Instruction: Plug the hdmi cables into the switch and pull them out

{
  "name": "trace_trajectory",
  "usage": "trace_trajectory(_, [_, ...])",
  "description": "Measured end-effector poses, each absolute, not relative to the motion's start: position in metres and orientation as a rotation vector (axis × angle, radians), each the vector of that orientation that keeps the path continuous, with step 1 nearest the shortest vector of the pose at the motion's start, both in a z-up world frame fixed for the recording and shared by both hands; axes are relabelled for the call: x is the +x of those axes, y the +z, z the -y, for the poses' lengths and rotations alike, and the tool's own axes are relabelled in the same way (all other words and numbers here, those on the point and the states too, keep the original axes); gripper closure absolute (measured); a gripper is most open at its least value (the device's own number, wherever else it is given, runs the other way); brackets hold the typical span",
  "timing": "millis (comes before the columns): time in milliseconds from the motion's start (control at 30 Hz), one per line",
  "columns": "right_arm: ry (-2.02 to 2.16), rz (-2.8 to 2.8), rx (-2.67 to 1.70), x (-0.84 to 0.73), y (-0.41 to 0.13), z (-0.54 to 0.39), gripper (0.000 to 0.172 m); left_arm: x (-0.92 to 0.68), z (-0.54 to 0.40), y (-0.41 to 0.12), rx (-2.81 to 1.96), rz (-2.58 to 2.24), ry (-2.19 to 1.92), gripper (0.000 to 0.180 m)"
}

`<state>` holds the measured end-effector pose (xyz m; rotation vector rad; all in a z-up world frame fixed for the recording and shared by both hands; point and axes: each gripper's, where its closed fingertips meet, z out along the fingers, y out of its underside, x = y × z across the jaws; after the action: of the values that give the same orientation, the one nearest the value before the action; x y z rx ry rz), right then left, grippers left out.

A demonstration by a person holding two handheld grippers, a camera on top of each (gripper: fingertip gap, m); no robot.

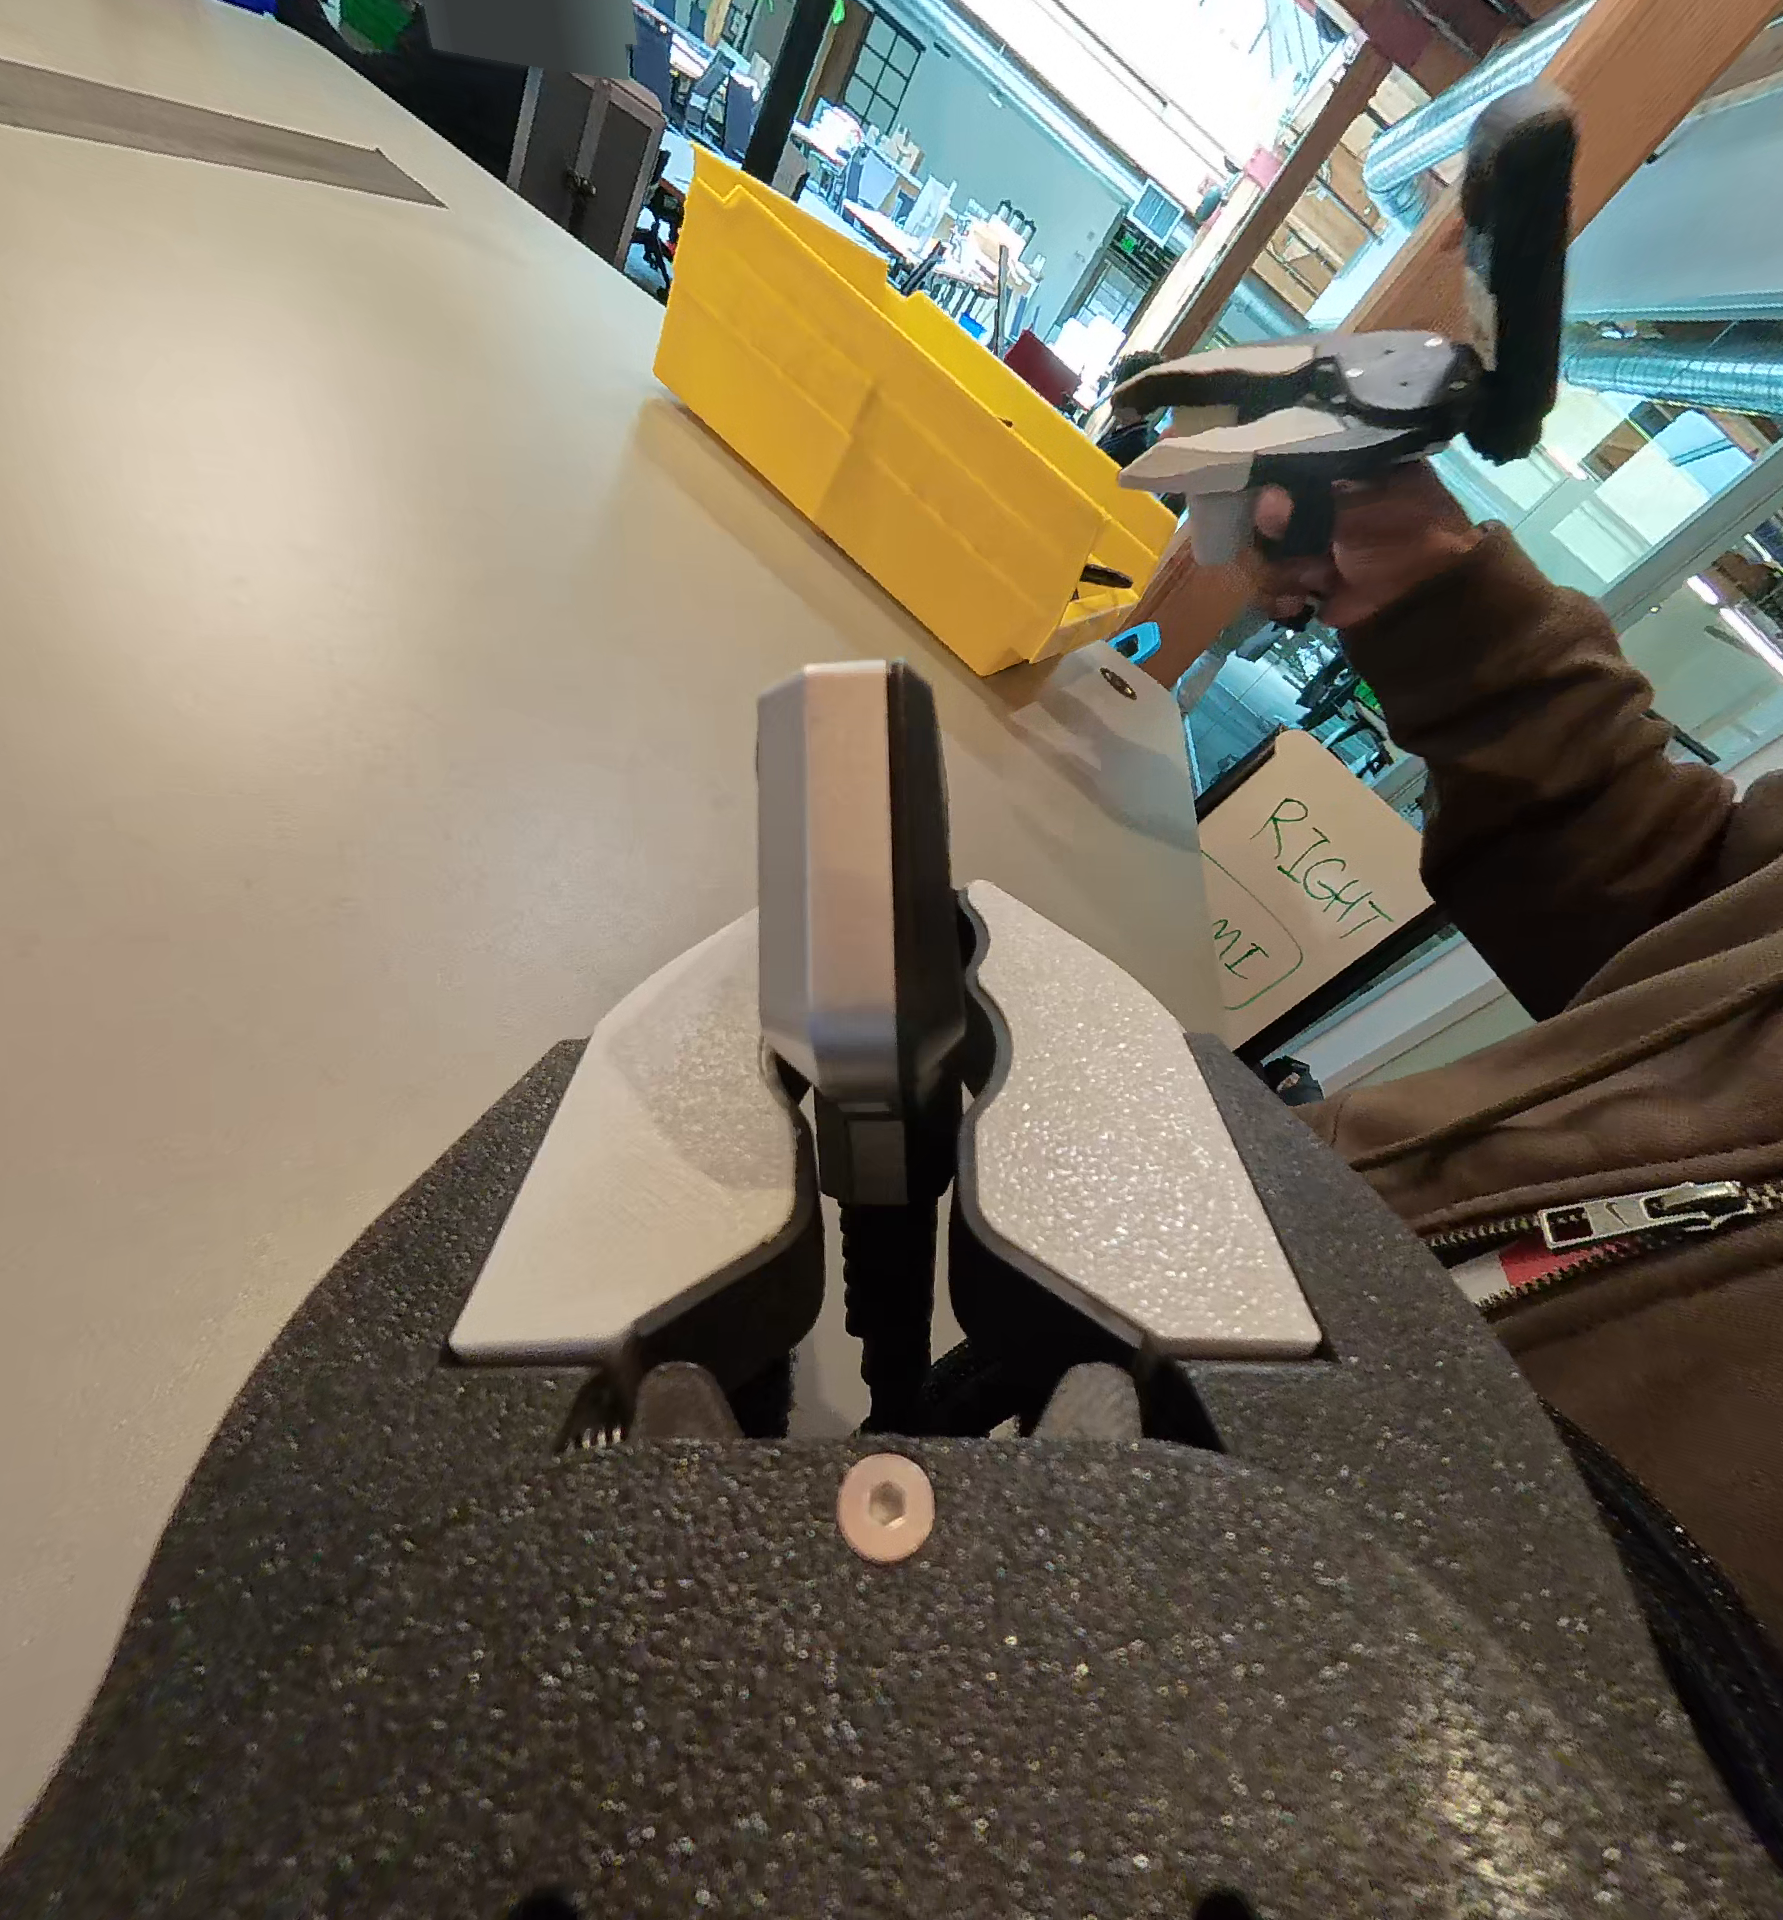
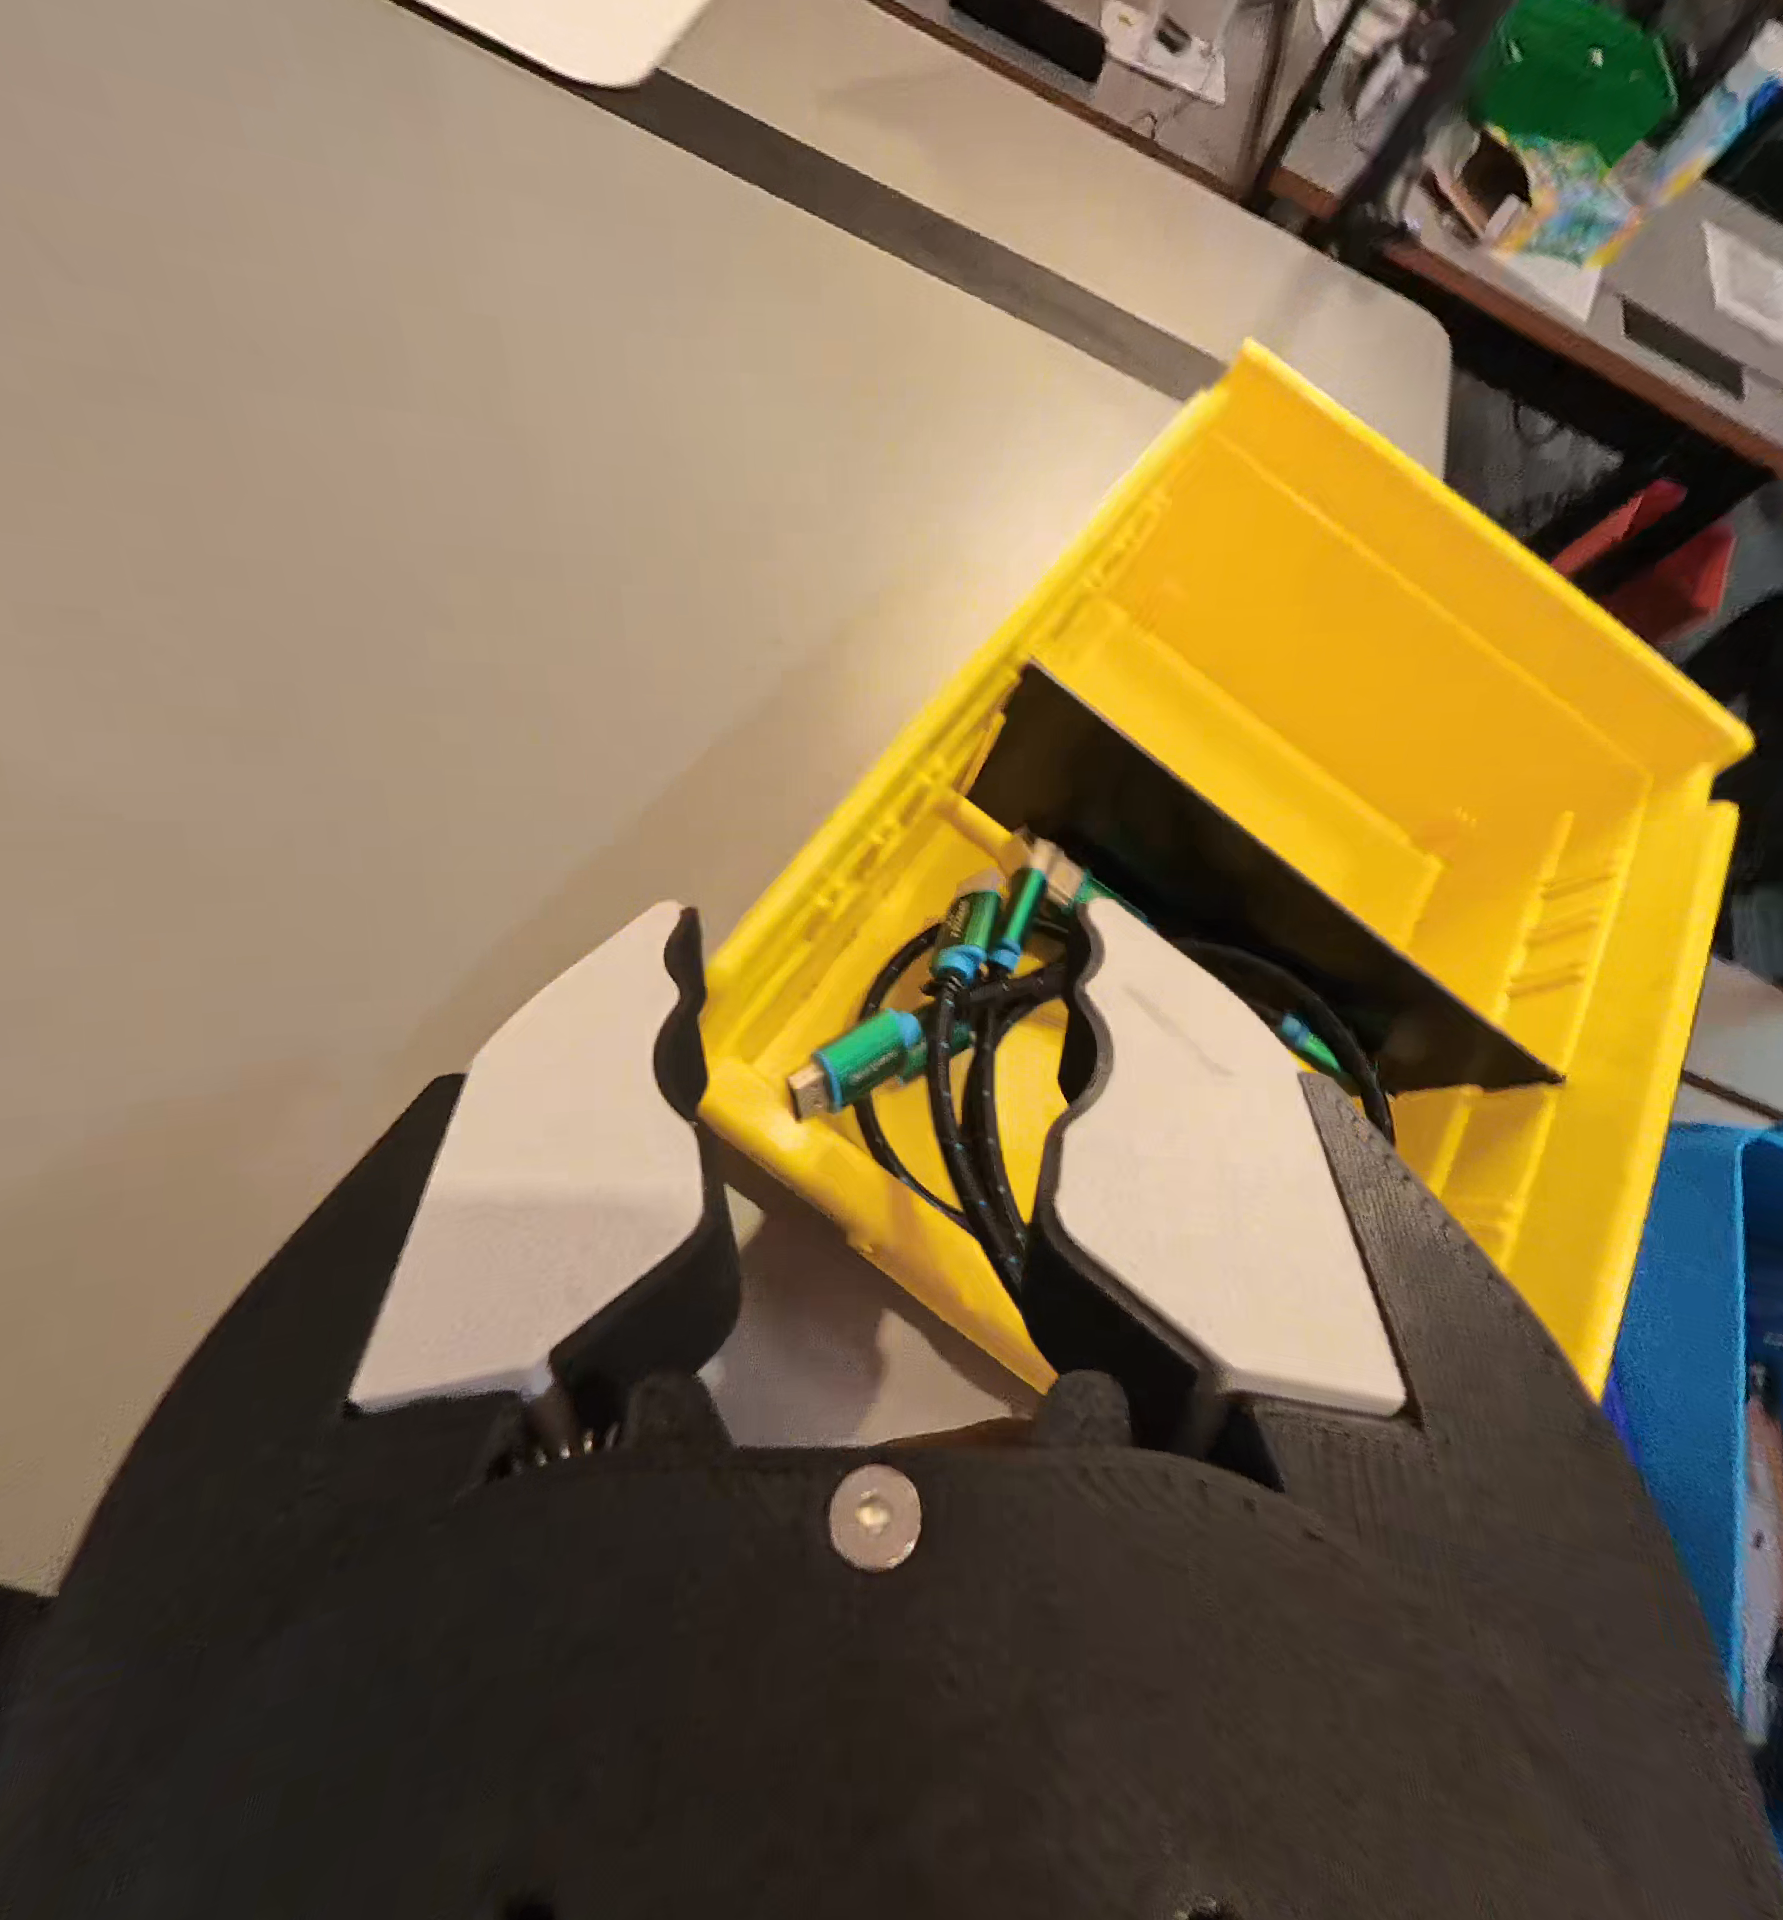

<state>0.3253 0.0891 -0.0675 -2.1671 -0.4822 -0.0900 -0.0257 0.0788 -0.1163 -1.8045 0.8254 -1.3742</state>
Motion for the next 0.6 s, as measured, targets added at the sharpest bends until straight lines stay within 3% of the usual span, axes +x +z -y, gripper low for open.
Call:
trace_trajectory(133, [0.066,0.676,-2.095,0.243,-0.064,-0.088,0.109,-0.024,-0.085,-0.113,-1.803,-0.78,-1.405,0.156])
trace_trajectory(267, [0.544,0.816,-2.065,0.112,-0.096,-0.072,0.109,-0.024,-0.108,-0.095,-1.734,-0.589,-1.446,0.157])
trace_trajectory(400, [0.943,0.862,-2.118,0.007,-0.125,-0.043,0.1,-0.028,-0.127,-0.092,-1.733,-0.486,-1.299,0.157])
trace_trajectory(600, [1.377,0.744,-2.118,-0.057,-0.114,-0.028,0.088,-0.045,-0.138,-0.082,-1.685,-0.381,-1.117,0.157])
